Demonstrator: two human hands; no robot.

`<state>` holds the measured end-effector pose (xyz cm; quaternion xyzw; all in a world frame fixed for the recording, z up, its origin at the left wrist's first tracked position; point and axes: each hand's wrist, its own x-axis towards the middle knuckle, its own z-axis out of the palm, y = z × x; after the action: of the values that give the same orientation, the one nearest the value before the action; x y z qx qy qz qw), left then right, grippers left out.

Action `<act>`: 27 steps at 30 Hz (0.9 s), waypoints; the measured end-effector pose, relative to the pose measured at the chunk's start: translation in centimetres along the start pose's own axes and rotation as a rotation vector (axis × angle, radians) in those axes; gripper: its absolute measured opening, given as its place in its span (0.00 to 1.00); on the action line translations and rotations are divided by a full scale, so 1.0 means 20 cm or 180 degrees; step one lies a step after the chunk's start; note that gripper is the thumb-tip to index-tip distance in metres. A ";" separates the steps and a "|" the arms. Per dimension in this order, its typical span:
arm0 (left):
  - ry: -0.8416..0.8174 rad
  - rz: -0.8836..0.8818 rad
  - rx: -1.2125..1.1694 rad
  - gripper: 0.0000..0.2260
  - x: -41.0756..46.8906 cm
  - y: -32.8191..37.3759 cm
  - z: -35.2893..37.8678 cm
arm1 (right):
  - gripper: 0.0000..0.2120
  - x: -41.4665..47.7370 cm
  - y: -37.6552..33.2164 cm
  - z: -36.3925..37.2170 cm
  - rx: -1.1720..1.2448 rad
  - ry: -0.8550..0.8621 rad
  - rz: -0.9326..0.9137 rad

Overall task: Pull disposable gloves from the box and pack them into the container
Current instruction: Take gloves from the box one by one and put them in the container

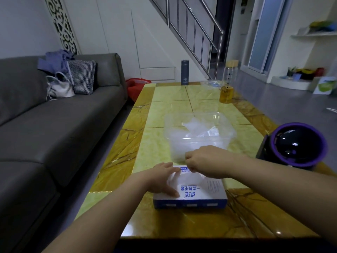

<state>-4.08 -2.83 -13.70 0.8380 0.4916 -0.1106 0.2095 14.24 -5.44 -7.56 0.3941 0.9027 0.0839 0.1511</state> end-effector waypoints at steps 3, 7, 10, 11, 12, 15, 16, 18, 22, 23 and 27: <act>-0.0011 0.0046 0.0083 0.42 0.00 -0.01 0.01 | 0.10 -0.02 0.06 -0.06 -0.0118 -0.0002 0.0156; -0.0022 0.0110 0.0057 0.41 -0.02 0.02 0.00 | 0.10 -0.03 0.12 -0.19 -0.0182 0.0219 0.0363; 0.0016 0.0080 0.0081 0.40 -0.03 0.03 -0.01 | 0.08 -0.06 0.17 -0.28 -0.0308 0.0655 0.0523; 0.0043 0.0072 0.0094 0.40 -0.03 0.02 -0.01 | 0.07 -0.07 0.19 -0.32 -0.0373 0.0846 0.0596; 0.0068 0.0060 0.0123 0.40 -0.03 0.01 0.00 | 0.07 -0.09 0.22 -0.35 -0.0424 0.1084 0.0688; 0.0284 0.0009 0.0072 0.39 -0.07 0.01 -0.01 | 0.05 -0.17 0.29 -0.42 -0.0322 0.1857 0.0928; 0.0400 0.0077 -0.0173 0.39 -0.09 0.02 -0.03 | 0.05 -0.19 0.31 -0.43 -0.0173 0.2008 0.0919; 0.0513 0.0307 -0.1301 0.36 -0.15 0.04 -0.10 | 0.04 -0.22 0.31 -0.43 0.0120 0.2171 0.0750; 0.0257 0.0826 -0.3769 0.26 -0.22 0.08 -0.23 | 0.03 -0.26 0.28 -0.38 0.0402 0.2156 0.0488; 0.0269 0.0892 -0.4067 0.25 -0.22 0.09 -0.25 | 0.03 -0.26 0.27 -0.37 0.0416 0.2158 0.0478; 0.0771 0.0751 -0.4650 0.19 -0.20 0.17 -0.36 | 0.02 -0.24 0.24 -0.31 0.0410 0.2185 0.0443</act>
<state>-3.31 -4.17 -4.95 0.5391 0.3664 0.3602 0.6674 18.59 -5.87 0.54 0.4122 0.8753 0.1645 -0.1922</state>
